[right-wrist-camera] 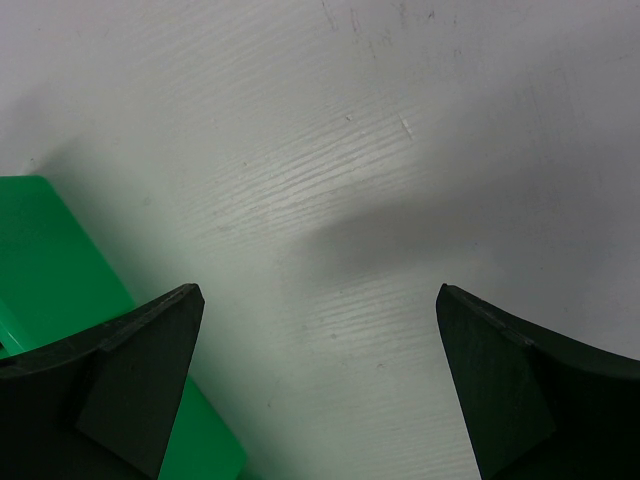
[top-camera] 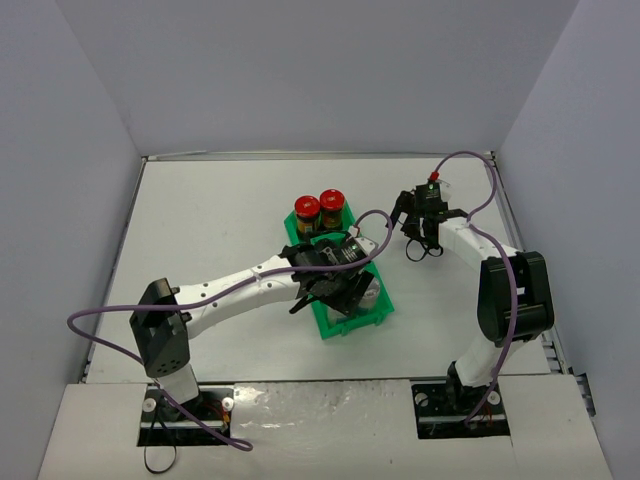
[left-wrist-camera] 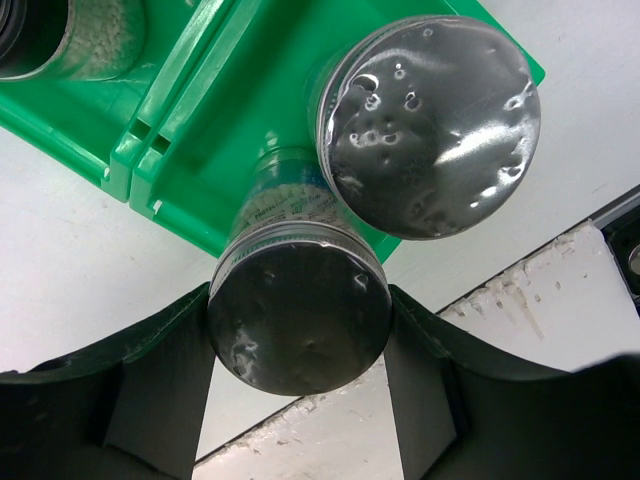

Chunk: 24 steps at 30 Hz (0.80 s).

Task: Organize the condiment bottles

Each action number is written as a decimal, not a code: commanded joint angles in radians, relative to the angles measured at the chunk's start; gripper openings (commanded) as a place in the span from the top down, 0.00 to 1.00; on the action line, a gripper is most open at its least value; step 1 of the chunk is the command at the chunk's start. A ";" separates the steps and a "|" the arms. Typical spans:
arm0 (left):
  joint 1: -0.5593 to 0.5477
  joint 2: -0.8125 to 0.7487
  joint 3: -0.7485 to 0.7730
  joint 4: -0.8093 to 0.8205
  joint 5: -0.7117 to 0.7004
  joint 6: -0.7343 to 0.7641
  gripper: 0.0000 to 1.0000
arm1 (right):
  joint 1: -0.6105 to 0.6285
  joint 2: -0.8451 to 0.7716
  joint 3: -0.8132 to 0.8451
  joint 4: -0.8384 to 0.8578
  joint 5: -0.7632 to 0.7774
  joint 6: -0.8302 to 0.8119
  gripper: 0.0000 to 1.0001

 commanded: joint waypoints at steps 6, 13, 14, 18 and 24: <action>-0.006 -0.019 0.030 0.059 0.004 -0.017 0.80 | -0.006 -0.046 0.018 0.009 0.025 -0.004 0.00; -0.006 -0.030 0.025 0.059 -0.008 -0.021 0.40 | -0.006 -0.045 0.018 0.009 0.024 -0.003 0.00; -0.006 -0.035 0.025 0.059 -0.013 -0.021 0.36 | -0.006 -0.045 0.018 0.009 0.024 -0.003 0.00; -0.006 -0.042 0.044 0.039 -0.030 -0.018 0.29 | -0.006 -0.044 0.019 0.009 0.023 -0.004 0.00; -0.007 -0.061 0.087 0.003 -0.058 -0.005 0.25 | -0.006 -0.042 0.020 0.009 0.022 -0.005 0.00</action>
